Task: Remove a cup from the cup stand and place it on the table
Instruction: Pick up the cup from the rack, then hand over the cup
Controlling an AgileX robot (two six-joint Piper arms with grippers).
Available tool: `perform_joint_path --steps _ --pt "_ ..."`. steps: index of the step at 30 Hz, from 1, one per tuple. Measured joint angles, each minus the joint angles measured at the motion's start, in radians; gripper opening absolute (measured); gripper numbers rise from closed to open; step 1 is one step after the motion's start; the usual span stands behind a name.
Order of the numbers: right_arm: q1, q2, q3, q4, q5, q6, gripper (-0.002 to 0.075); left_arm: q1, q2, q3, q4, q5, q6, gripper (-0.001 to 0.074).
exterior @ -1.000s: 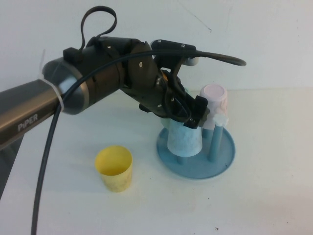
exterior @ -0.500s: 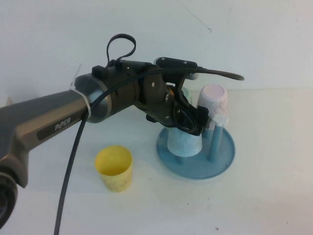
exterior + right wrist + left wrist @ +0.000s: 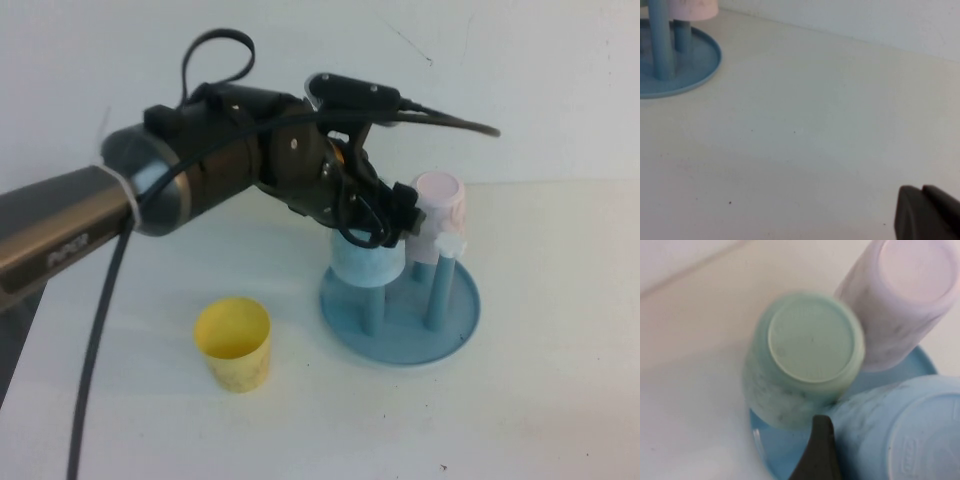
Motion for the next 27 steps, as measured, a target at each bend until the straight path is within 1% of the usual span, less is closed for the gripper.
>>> perform_joint_path --steps 8,12,18,22,24,27 --pt "0.0 0.0 0.0 0.0 0.0 0.0 -0.0001 0.0 -0.198 0.0 0.028 0.073 0.0 0.0572" --pt "0.0 0.0 0.0 0.0 0.0 0.0 -0.0001 0.0 -0.277 0.0 0.028 0.141 0.0 0.0572" --pt "0.0 0.0 0.0 0.0 0.0 0.0 -0.0001 0.0 -0.307 0.0 0.028 0.249 0.0 0.0572" --pt "0.0 0.0 0.0 0.01 0.0 0.0 -0.0001 0.0 -0.307 0.0 0.03 0.377 -0.015 0.0572" --pt "0.0 0.0 0.0 0.072 0.0 0.014 -0.0001 0.0 -0.309 0.01 0.032 0.428 -0.05 0.0572" --pt "0.0 0.0 0.0 0.279 0.0 0.067 -0.0001 0.0 -0.335 0.094 0.034 0.444 -0.117 0.0572"
